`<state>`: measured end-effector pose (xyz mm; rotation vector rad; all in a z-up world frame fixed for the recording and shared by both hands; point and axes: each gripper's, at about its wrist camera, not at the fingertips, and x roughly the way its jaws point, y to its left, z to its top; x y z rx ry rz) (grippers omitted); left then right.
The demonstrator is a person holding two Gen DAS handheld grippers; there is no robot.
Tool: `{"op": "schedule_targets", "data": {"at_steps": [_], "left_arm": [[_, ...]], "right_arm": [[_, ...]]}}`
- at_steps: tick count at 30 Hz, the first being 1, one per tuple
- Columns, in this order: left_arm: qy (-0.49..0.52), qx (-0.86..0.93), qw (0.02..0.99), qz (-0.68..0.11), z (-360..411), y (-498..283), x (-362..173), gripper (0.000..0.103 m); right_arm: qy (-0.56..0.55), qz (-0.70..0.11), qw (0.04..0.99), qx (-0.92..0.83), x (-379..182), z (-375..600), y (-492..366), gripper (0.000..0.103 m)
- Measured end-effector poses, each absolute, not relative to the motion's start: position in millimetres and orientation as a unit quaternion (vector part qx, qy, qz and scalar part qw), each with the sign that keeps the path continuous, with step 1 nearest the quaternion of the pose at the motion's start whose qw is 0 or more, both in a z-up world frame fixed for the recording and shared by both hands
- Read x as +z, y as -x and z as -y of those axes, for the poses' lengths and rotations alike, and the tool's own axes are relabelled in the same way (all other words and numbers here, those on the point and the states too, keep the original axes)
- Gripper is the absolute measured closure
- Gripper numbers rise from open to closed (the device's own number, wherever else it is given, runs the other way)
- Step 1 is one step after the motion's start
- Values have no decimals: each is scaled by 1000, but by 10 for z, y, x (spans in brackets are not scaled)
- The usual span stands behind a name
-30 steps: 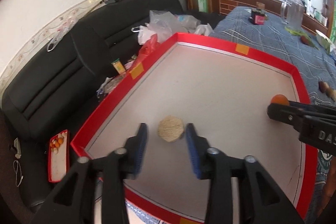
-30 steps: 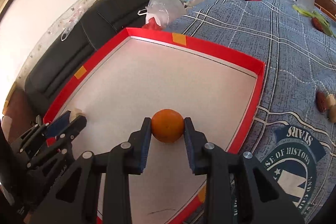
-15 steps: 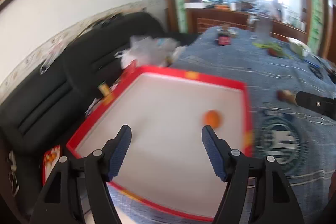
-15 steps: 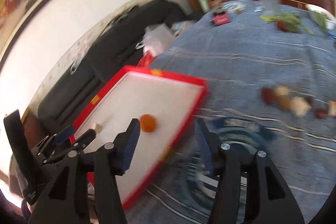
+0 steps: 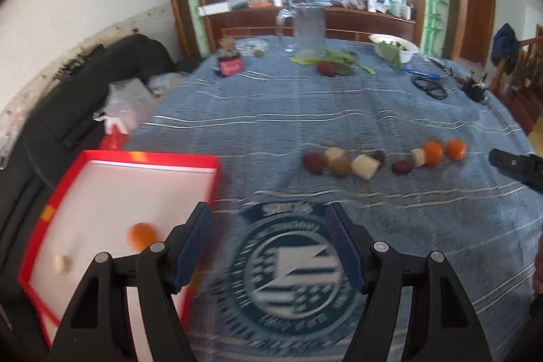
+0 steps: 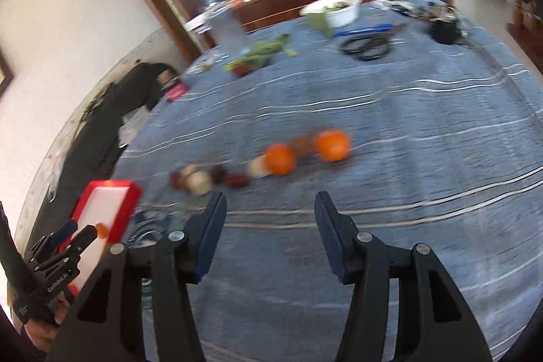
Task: Organize fruits
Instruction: 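Grasp a second orange with the right gripper while the left tool returns to the fruits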
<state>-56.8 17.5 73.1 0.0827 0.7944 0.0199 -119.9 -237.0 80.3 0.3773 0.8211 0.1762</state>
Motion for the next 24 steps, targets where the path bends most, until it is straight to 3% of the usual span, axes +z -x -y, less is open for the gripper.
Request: {"op": "schedule_targets", "data": {"at_steps": [17,24], "left_arm": [[-77,-37,909,-408,257,238,530,33],[-89,-69,906,-408,335,159,528,35]], "right_arm": [[-275,-417,864,63,436,2867,584,48],[-265,-449,852,50,475,2761,409,50]]}}
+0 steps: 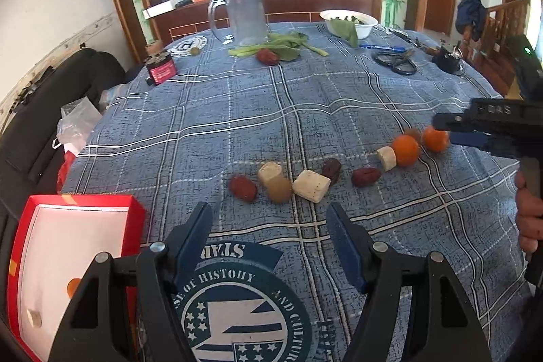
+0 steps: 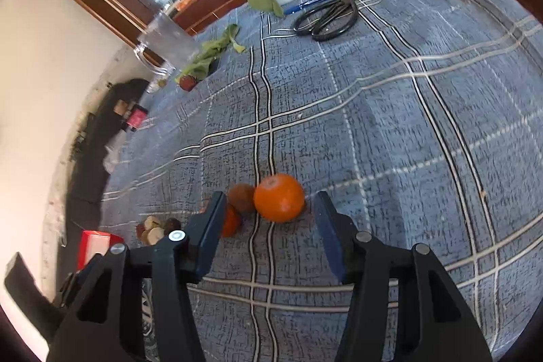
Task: Organize fruits
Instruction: 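Grasp a second orange with the right gripper while the left tool returns to the fruits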
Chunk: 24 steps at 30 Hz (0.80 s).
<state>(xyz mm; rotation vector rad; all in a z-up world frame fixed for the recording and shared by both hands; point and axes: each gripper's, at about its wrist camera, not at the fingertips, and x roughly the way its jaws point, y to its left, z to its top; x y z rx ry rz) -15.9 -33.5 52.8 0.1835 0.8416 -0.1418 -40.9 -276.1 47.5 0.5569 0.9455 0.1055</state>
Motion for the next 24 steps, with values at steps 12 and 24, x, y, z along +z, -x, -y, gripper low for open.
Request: {"op": "schedule_targets", "data": {"at_steps": [12,24], "left_arm": [[-79,-109,896,-424,380,2,413,62],[-99,-129,889,-428,679,-224,295,68]], "right_arm": [[-291,-456,840,45,278,2765,282,64],[-307,-448,837,61,357,2899,350,67]]}}
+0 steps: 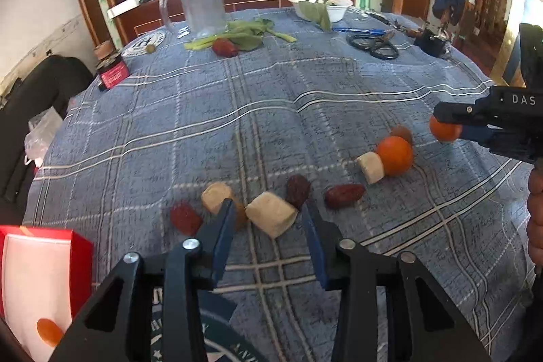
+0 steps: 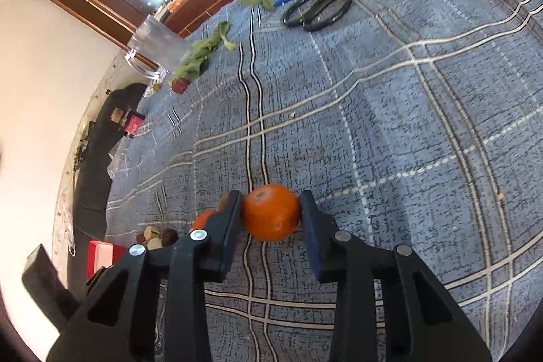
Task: Organize fruits
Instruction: 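Grasp a second orange with the right gripper while the left tool returns to the fruits, then grasp a second beige cake with the left gripper while the right gripper holds the orange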
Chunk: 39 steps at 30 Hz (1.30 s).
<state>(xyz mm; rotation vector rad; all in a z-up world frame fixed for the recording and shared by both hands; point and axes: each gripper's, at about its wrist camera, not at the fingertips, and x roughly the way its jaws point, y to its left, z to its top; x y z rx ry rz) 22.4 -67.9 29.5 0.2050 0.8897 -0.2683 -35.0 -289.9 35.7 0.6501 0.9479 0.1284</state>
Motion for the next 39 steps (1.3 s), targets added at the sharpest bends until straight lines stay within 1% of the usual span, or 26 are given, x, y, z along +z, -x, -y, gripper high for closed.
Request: {"op": "schedule_targets", "data": {"at_steps": [1,2,11,13,15,17,20,23,24,26,33,39], "left_arm": [[-97,-133,887,-431,689,-238,289,71],[-99,-133,888,-429,707,-244,279,71],[-124,-139,893,-409,678,-156,251,71],[-127,-138,894,-406,698,-174,247,71],[-143,-142,893,-403,748,-166,231,63],[-146,-144,892,-402,768,-155,227,60],[-144,-144,893,-401,771,-184,224,60],[-142,-144,893,-402,765,-200,223,62],[-145,-141,894,-399,753,-191,224,67],[-148,-137,896,-396,733,-179,223,74],[-151,-136,897,-393,716,-95,229,74],[-114,-148,893,-409,557,86,311,75]], "right_arm": [[-309,-442,840,59,387,2917,368,67],[-312,-438,841,57,407,2932,379,67],[-322,-429,843,54,452,2985,403,67],[-323,-428,842,55,459,2985,408,67],[-324,-427,842,57,460,2983,411,67],[-326,-428,841,58,461,2979,416,67],[-326,-427,842,55,463,2991,413,67],[-328,-426,841,57,464,2995,420,67],[-329,-426,841,58,468,2995,423,67],[-329,-425,841,59,478,2997,425,67],[-332,-421,842,56,491,3013,434,67],[-336,-418,842,54,490,3043,441,67]]}}
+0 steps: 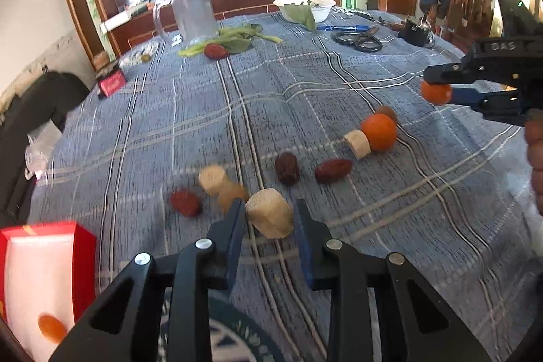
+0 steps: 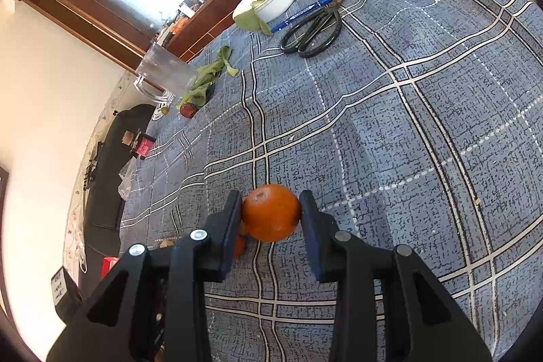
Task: Organize fruits
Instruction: 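Grasp a second beige cake with the left gripper while the right gripper holds the orange, then carry the orange and the cake in both grippers over the red tray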
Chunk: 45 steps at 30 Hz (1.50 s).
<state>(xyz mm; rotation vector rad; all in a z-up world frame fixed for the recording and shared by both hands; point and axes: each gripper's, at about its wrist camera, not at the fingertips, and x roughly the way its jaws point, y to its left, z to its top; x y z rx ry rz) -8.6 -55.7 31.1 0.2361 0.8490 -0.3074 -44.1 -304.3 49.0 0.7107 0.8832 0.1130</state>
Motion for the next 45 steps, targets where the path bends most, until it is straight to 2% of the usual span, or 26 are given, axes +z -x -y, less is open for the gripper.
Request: {"op": "schedule_targets", "data": {"at_steps": [11,19,26,34,39,45], "left_arm": [[-113,-153,887,-420,558,113,206,71],[-100,-133,890,-424,513,62,129,76],[-81,-110,912,-386,304,305,495,76],[-36,-22,944,-327,-467,838,1038,76],[-21,50,941,-333,-1038,953,1019,76],[-12,112,933,-342,-1589,1123,885,76]], "right_arm": [[-339,-421,840,52,473,3048,434,67],[-338,-418,842,53,488,3051,439,67],[-335,-413,845,59,509,3021,462,67],[-315,-407,853,83,541,2790,492,67],[-290,-424,849,122,646,2298,562,66],[-242,-439,840,206,812,1271,692,66]]}}
